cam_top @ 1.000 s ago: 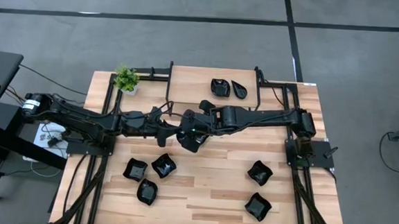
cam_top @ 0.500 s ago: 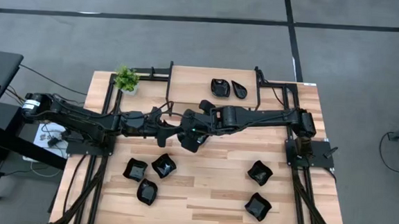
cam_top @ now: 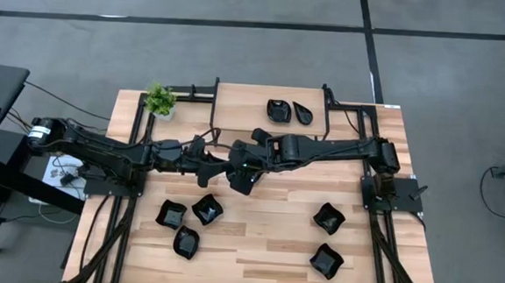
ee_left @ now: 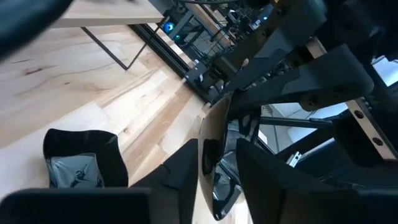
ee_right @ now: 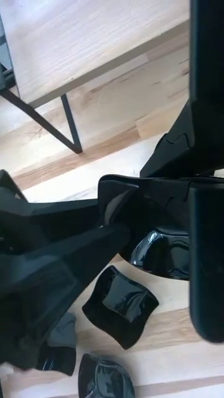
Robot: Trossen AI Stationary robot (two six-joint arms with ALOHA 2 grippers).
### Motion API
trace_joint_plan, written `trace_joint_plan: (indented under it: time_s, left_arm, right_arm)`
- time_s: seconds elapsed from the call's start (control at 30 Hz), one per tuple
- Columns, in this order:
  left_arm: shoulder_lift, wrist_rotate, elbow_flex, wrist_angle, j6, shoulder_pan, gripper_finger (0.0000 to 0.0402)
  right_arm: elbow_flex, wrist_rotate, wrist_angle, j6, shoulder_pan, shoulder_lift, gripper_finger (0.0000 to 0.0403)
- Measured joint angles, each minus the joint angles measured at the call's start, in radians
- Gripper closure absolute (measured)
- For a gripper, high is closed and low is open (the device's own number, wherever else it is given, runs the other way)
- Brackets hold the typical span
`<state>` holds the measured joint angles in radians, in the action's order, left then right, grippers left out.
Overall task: Pick & Place Mini shaped plates
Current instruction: Stack the black leaf shaped plate on top of the black leaf shaped plate on the shelf
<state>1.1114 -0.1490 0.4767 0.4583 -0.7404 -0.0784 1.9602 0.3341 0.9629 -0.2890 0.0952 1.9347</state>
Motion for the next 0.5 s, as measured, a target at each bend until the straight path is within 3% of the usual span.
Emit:
trace_joint_plan:
  time_s: [0.23, 0.37, 0.5]
  left_arm:
    - [0.000, 0.000, 0.000, 0.000, 0.001, 0.000, 0.0254]
    - [0.000, 0.000, 0.000, -0.003, 0.002, 0.002, 0.0244]
    - [-0.003, 0.001, 0.000, -0.010, 0.002, 0.012, 0.0242]
  right_arm:
    - [0.000, -0.011, 0.051, -0.014, -0.001, 0.000, 0.0402]
    - [0.000, -0.083, 0.063, -0.016, -0.006, -0.002, 0.0402]
    - [-0.001, -0.079, 0.106, -0.018, -0.010, -0.016, 0.0402]
